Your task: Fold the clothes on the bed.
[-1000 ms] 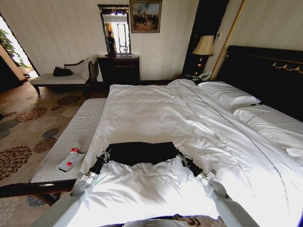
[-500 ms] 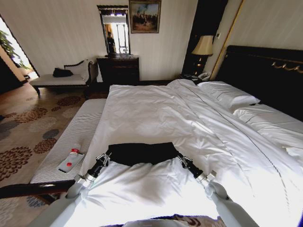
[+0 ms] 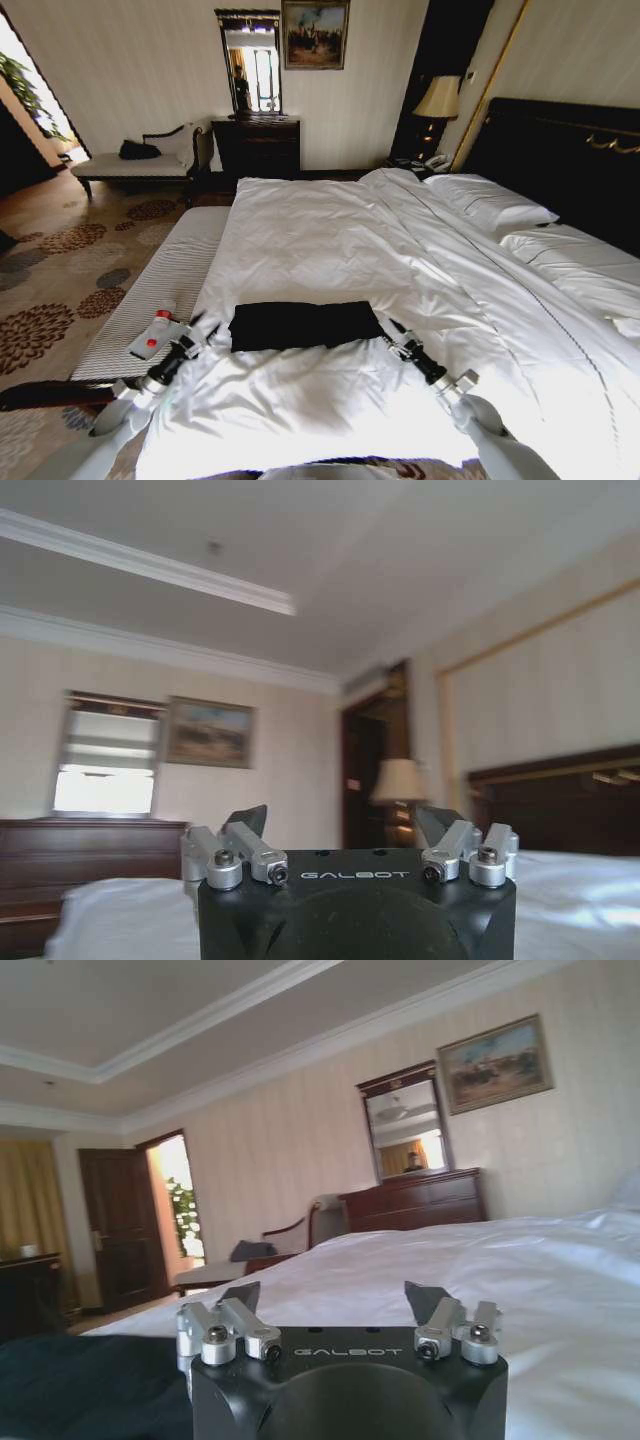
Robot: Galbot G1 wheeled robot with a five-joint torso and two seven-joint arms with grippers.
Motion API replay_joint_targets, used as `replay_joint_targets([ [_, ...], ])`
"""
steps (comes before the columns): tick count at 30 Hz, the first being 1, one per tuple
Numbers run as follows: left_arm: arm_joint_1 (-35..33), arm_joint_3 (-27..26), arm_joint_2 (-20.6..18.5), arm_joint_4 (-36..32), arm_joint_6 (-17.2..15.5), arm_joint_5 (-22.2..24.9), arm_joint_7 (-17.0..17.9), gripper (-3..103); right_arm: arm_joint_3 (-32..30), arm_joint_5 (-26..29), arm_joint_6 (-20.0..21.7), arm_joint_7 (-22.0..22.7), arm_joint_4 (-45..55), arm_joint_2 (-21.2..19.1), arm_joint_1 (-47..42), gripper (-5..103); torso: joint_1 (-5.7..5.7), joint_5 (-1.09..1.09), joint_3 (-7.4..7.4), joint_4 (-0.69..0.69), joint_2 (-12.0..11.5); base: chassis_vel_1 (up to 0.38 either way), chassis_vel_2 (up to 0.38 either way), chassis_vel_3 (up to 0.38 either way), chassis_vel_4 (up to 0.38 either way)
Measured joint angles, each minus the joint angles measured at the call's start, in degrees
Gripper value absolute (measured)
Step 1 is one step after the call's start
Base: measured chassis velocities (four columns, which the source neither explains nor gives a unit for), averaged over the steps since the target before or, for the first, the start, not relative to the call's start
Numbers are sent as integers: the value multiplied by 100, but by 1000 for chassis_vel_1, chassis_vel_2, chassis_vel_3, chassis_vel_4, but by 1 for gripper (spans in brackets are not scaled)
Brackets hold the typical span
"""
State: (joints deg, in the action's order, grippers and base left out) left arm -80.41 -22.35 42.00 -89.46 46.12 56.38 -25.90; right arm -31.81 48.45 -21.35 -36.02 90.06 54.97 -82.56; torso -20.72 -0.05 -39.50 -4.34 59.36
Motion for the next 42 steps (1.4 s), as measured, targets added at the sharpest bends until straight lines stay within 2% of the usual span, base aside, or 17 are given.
replay_joint_targets([
  [1, -8, -20, 40, -137, -93, -130, 445, 91, -71, 29, 144, 177, 149, -47, -84, 83, 0, 1, 0, 1, 0, 0, 0, 0, 0],
  [2, -8, -20, 40, -137, -93, -130, 445, 91, -71, 29, 144, 177, 149, -47, -84, 83, 0, 1, 0, 1, 0, 0, 0, 0, 0],
  [3, -14, -23, 64, -216, -151, -233, 750, 91, -112, 53, 261, 312, 253, -76, -133, 88, 0, 2, 0, 0, 0, 0, 0, 0, 0],
  [4, -41, -15, 115, -441, -305, -568, 1614, 96, -215, 230, 662, 699, 605, -159, -264, 93, 0, 1, 0, 0, 0, 0, 0, 0, 0],
  [6, -159, -33, 146, -787, -587, -927, 2264, 100, -287, 553, 1227, 1308, 1060, -260, -361, 99, 0, 2, 0, -1, 0, 0, 0, 0, 0],
  [8, -202, -58, 149, -870, -677, -972, 2326, 100, -290, 605, 1315, 1408, 1126, -276, -367, 99, 0, 1, 0, -2, 0, 0, 0, 0, 0],
  [9, -365, -168, 150, -1135, -983, -1062, 2424, 100, -297, 825, 1665, 1793, 1363, -340, -375, 100, 0, 1, 1, -1, 1, 0, 0, 0, 0],
  [11, -843, -582, 148, -1807, -2024, -1074, 2517, 100, -266, 1275, 2491, 2784, 1780, -507, -254, 100, 0, 2, 0, 1, 1, 0, 0, 0, 0],
  [12, -843, -582, 148, -1807, -2024, -1074, 2517, 100, -266, 1275, 2491, 2784, 1780, -507, -254, 100, 0, 2, 0, 1, 1, 0, 0, 0, 0],
  [15, -1512, -1414, 180, -2576, -3414, -875, 2462, 100, -191, 2561, 3967, 4263, 2198, -750, 255, 100, 0, 4, 2, 4, 2, 0, 0, 0, 0],
  [18, -1704, -1744, 233, -2769, -3777, -874, 2443, 100, -167, 3080, 4613, 4677, 2228, -817, 520, 100, 1, 3, 1, 2, 2, 0, 0, 0, 0],
  [19, -1845, -1922, 263, -2900, -3953, -877, 2463, 100, -145, 3426, 5031, 4882, 2212, -843, 709, 100, 0, 2, 1, 0, 2, 0, 0, 0, 0],
  [20, -2096, -2116, 320, -3124, -4142, -832, 2565, 100, -96, 4163, 5863, 5251, 2055, -845, 1137, 100, 0, 3, 1, -1, 1, 0, 0, 0, 0],
  [21, -2300, -2216, 370, -3306, -4237, -774, 2656, 100, -55, 4429, 6179, 5338, 1923, -829, 1367, 100, 0, 0, 1, 1, 2, 0, 0, 0, 0],
  [25, -2784, -2382, 542, -3721, -4315, -757, 2733, 100, 156, 4508, 6475, 5251, 1466, -770, 1866, 100, 0, 4, 1, 3, 2, 0, 0, 0, 0],
  [34, -3624, -2765, 1167, -4395, -4265, -791, 2816, 100, 852, 3705, 6456, 4747, 267, -532, 2560, 100, 0, 3, 1, 1, 1, 0, 0, 0, 0],
  [42, -4106, -2853, 1500, -4566, -4053, -1009, 2535, 100, 1249, 3263, 6392, 4514, -161, -267, 2667, 100, 0, 1, 1, 1, 2, 0, 0, 0, 0],
])
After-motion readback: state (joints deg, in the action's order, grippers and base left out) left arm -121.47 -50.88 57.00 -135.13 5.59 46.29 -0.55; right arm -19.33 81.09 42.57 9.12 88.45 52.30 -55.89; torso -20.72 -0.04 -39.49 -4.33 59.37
